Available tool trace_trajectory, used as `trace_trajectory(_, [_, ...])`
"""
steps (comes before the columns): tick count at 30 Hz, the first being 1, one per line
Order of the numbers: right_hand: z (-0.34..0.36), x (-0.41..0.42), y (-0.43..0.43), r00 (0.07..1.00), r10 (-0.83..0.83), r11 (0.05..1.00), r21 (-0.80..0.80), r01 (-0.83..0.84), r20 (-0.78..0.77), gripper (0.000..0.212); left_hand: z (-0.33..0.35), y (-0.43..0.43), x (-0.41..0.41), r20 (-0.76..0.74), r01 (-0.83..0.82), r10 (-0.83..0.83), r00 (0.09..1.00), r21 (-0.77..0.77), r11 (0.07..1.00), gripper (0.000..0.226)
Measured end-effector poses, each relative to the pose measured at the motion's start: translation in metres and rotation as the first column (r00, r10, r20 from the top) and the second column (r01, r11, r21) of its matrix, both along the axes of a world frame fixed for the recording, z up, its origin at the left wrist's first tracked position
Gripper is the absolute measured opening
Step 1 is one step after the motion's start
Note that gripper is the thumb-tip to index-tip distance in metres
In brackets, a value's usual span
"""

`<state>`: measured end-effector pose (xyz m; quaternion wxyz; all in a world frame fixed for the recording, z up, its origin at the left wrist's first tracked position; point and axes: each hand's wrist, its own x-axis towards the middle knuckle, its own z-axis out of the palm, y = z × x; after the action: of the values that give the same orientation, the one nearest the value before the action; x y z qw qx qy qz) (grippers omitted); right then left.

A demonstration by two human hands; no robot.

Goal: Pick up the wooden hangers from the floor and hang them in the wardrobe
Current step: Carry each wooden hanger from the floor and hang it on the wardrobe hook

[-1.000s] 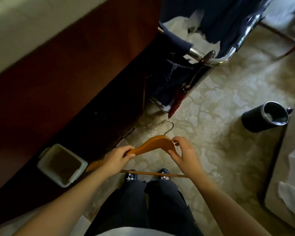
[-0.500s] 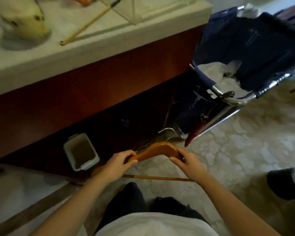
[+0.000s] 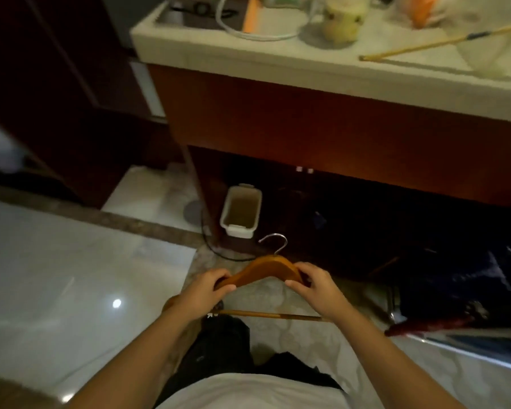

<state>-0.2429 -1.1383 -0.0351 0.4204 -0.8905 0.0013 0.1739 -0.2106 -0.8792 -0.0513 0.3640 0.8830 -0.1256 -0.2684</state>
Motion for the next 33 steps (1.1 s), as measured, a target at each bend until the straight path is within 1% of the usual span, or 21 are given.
trace_trajectory(2, [-0.003, 0.01, 0.03, 0.994, 0.111, 0.994, -0.012, -0.111, -0.024, 0.015, -0.004, 0.031, -0.02, 0.004, -0.121, 0.121, 0.993, 0.009, 0.993, 0.011])
trace_trajectory(4, [-0.005, 0.019, 0.062, 0.977, 0.208, 0.978, -0.021, -0.209, -0.039, 0.019, -0.01, 0.059, -0.04, -0.007, -0.242, 0.242, 0.97, 0.016, 0.97, 0.002])
trace_trajectory(6, [-0.006, 0.03, 0.095, 0.954, 0.295, 0.955, -0.022, -0.296, -0.051, 0.017, -0.015, 0.085, -0.056, -0.011, -0.336, 0.337, 0.941, 0.044, 0.941, 0.012])
trace_trajectory(8, [-0.006, 0.042, 0.131, 0.927, 0.368, 0.928, -0.031, -0.37, -0.071, 0.015, -0.021, 0.114, -0.066, -0.013, -0.409, 0.411, 0.912, 0.066, 0.91, 0.013])
trace_trajectory(11, [-0.007, 0.057, 0.188, 0.884, 0.461, 0.885, -0.028, -0.464, -0.071, 0.005, -0.024, 0.162, -0.072, -0.02, -0.49, 0.493, 0.87, 0.086, 0.868, 0.005])
trace_trajectory(13, [-0.006, 0.066, 0.231, 0.858, 0.507, 0.859, -0.031, -0.511, -0.082, 0.007, -0.025, 0.198, -0.074, -0.022, -0.535, 0.541, 0.841, 0.119, 0.836, 0.005])
trace_trajectory(15, [-0.005, 0.073, 0.272, 0.826, 0.555, 0.827, -0.037, -0.561, -0.1, 0.012, -0.027, 0.235, -0.077, -0.022, -0.565, 0.574, 0.818, 0.149, 0.811, 0.008])
trace_trajectory(17, [-0.009, 0.081, 0.312, 0.787, 0.604, 0.788, -0.051, -0.614, -0.127, 0.003, -0.031, 0.269, -0.08, -0.045, -0.585, 0.598, 0.8, 0.164, 0.794, 0.008])
trace_trajectory(19, [-0.013, 0.087, 0.351, 0.761, 0.632, 0.76, -0.074, -0.645, -0.148, 0.009, -0.035, 0.304, -0.082, -0.063, -0.598, 0.615, 0.786, 0.177, 0.782, 0.006])
trace_trajectory(21, [-0.015, 0.093, 0.389, 0.749, 0.644, 0.748, -0.079, -0.659, -0.155, 0.005, -0.037, 0.337, -0.082, -0.071, -0.606, 0.627, 0.776, 0.189, 0.772, 0.006])
trace_trajectory(23, [-0.015, 0.101, 0.424, 0.743, 0.65, 0.741, -0.083, -0.666, -0.16, 0.005, -0.035, 0.371, -0.075, -0.068, -0.61, 0.631, 0.773, 0.199, 0.767, 0.009])
trace_trajectory(28, [-0.012, 0.132, 0.497, 0.724, 0.668, 0.72, -0.096, -0.687, -0.169, 0.007, -0.027, 0.441, -0.05, -0.049, -0.657, 0.675, 0.736, 0.19, 0.73, 0.022])
trace_trajectory(33, [-0.01, 0.181, 0.552, 0.695, 0.7, 0.692, -0.085, -0.717, -0.166, 0.006, -0.025, 0.488, -0.012, -0.026, -0.71, 0.724, 0.69, 0.176, 0.682, 0.021])
